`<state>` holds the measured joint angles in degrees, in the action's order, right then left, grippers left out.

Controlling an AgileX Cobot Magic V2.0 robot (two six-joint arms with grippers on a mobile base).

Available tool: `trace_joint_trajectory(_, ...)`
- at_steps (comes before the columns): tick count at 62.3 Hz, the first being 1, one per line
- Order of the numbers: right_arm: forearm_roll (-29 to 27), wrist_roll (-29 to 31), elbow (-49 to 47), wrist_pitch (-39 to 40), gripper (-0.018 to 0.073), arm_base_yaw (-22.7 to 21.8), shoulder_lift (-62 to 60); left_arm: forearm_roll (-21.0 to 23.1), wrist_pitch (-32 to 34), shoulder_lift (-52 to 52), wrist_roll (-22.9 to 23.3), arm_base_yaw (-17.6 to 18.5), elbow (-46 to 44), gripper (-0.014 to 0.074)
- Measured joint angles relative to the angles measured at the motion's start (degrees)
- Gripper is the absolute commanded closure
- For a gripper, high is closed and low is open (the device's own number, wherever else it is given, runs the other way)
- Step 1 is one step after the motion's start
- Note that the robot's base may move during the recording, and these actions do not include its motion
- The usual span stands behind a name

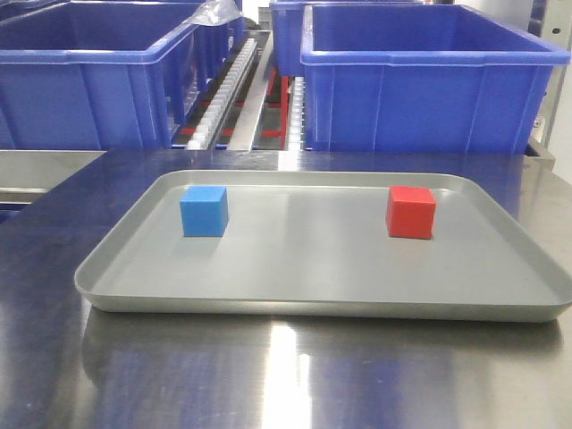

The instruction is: Sort and place red and blue blocks on shelf

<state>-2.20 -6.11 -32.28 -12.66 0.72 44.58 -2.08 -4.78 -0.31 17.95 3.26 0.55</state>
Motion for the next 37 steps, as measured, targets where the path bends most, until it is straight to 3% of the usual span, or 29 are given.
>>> trace_joint_trajectory(14, -0.6, 0.0, -14.1, -19.9, 0.0491, 0.0, 12.8, 0.0, 0.0, 0.0, 0.0, 0.0, 0.0, 0.0461)
trace_joint_trajectory(29, -1.3, -0.1, -16.2, -26.4, 0.0484, 0.0, 18.0, 0.0, 0.0, 0.0, 0.0, 0.0, 0.0, 0.0461)
trace_joint_trajectory(34, -1.4, -0.5, -16.2, -28.6, 0.0414, 0.0, 18.6, 0.0, 0.0, 0.0, 0.0, 0.0, 0.0, 0.0461)
trace_joint_trajectory(37, -1.4, -0.5, -16.2, -29.7, 0.0309, 0.0, 18.8, 0.0, 0.0, 0.0, 0.0, 0.0, 0.0, 0.0461)
